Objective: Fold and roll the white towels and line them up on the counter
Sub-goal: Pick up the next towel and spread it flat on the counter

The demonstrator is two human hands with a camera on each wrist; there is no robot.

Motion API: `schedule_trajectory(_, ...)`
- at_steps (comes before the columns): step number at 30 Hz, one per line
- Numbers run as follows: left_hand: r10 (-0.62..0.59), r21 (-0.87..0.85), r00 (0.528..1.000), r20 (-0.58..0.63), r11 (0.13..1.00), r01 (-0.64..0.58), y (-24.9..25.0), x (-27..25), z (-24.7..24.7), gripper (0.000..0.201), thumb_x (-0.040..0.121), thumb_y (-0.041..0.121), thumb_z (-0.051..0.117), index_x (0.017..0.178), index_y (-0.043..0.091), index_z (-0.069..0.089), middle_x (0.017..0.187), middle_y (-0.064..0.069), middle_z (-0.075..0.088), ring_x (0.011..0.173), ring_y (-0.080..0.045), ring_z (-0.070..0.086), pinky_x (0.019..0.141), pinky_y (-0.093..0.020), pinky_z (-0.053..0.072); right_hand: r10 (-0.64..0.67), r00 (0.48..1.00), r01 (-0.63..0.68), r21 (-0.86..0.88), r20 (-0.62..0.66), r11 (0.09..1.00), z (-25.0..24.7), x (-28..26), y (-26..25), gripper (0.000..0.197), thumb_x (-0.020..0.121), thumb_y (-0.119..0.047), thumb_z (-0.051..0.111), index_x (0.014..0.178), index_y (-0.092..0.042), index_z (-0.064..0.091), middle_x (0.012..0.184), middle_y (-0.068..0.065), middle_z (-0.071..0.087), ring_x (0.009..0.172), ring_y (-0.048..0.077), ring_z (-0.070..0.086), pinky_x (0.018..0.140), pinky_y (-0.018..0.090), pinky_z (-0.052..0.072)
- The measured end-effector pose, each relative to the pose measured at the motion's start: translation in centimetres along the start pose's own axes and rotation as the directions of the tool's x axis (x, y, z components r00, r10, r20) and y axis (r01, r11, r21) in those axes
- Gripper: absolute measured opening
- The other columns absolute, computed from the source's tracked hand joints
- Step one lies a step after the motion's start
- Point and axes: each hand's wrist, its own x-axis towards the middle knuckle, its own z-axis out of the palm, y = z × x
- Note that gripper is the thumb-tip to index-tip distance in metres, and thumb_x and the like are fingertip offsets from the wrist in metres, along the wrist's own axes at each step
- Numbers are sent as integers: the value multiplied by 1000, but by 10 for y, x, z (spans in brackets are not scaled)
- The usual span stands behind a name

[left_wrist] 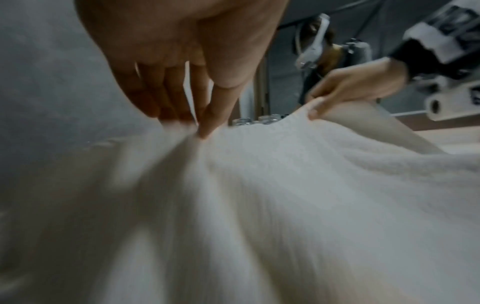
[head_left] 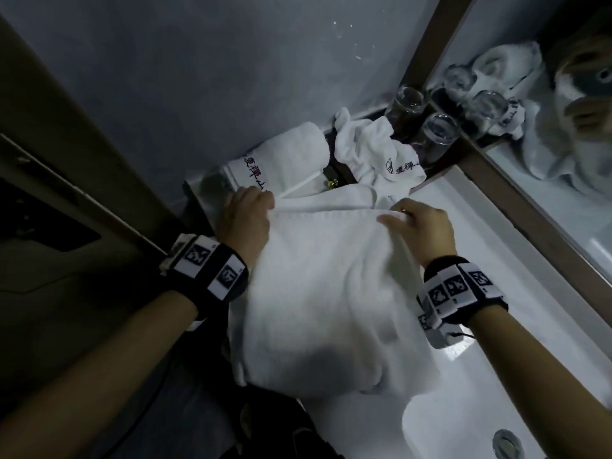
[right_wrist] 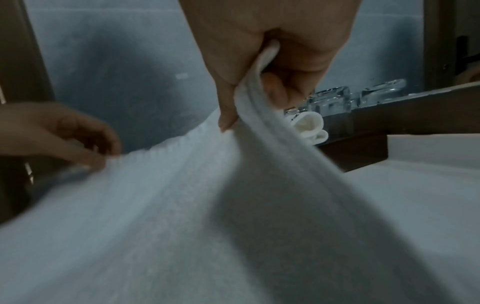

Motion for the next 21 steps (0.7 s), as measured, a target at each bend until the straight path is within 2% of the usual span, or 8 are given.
schedule_trajectory(2, 77, -83, 994, 80, 994, -71, 22, 15, 7, 24, 80, -2, 53, 103, 3, 56, 109, -16, 55, 106, -32, 47, 91, -38, 36, 18, 1000, -21, 123, 26, 992, 7, 10, -5, 20, 72, -33, 76, 80, -20, 63, 68, -3, 59, 70, 19, 57, 65, 30, 45)
schedule_trajectory(4, 197, -206, 970, 144, 965, -165, 47, 35, 14, 35, 82, -5, 48, 115, 1, 53, 118, -17, 52, 113, -31, 45, 96, -41, 38, 59, 995, -79, 271, 79, 959, 18, 12, -8, 26, 67, -24, 81, 85, -21, 62, 65, -11, 56, 61, 6, 57, 59, 16, 42)
schedule_trajectory(6, 331, -277, 925, 186, 921, -274, 72, 57, 23, 48, 77, -15, 41, 121, 1, 53, 123, -17, 52, 117, -28, 45, 99, -38, 36, 92, 990, -125, 345, 110, 930, 26, 11, -3, 33, 68, -15, 80, 93, -23, 61, 71, -11, 59, 62, -4, 56, 56, 4, 38)
schedule_trajectory(8, 463, -272, 855, 232, 875, -400, 91, 76, 33, 58, 72, -21, 38, 122, 3, 54, 128, -15, 51, 121, -25, 44, 102, -35, 35, 93, 993, -114, 352, 76, 929, 28, 8, 7, 33, 71, -4, 74, 94, -23, 61, 80, -6, 64, 67, -5, 56, 59, -2, 36)
schedule_trajectory(12, 560, -131, 738, 377, 821, -556, 108, 96, 60, 63, 75, -18, 38, 128, 13, 49, 144, -5, 34, 134, -18, 30, 104, -28, 31, 176, 984, -170, 350, 16, 921, 23, 2, 26, 28, 75, -4, 68, 79, -31, 62, 71, -1, 63, 70, 15, 54, 60, 3, 37)
schedule_trajectory(15, 593, -160, 689, 418, 794, -587, 115, 100, 71, 60, 72, -17, 39, 125, 9, 51, 138, -9, 40, 131, -21, 32, 103, -30, 28, 172, 983, -178, 470, 57, 864, 18, -3, 34, 32, 82, -3, 62, 74, -33, 63, 70, -6, 62, 72, 14, 53, 69, 18, 41)
schedule_trajectory(18, 613, -332, 711, 345, 788, -519, 115, 101, 70, 40, 77, -16, 45, 112, -3, 60, 118, -20, 56, 114, -30, 47, 97, -32, 35, 36, 999, -46, 534, 29, 844, 9, -13, 28, 28, 81, 7, 60, 78, -18, 71, 84, 3, 70, 78, -2, 59, 76, 10, 42)
schedule_trajectory(21, 510, -600, 831, 224, 744, -294, 118, 89, 68, 16, 81, -9, 57, 93, -10, 67, 96, -28, 64, 94, -36, 60, 85, -33, 44, -129, 992, 110, 457, 12, 883, 5, -24, 22, 18, 78, 8, 65, 84, -8, 73, 84, 1, 71, 80, -9, 60, 76, 5, 42)
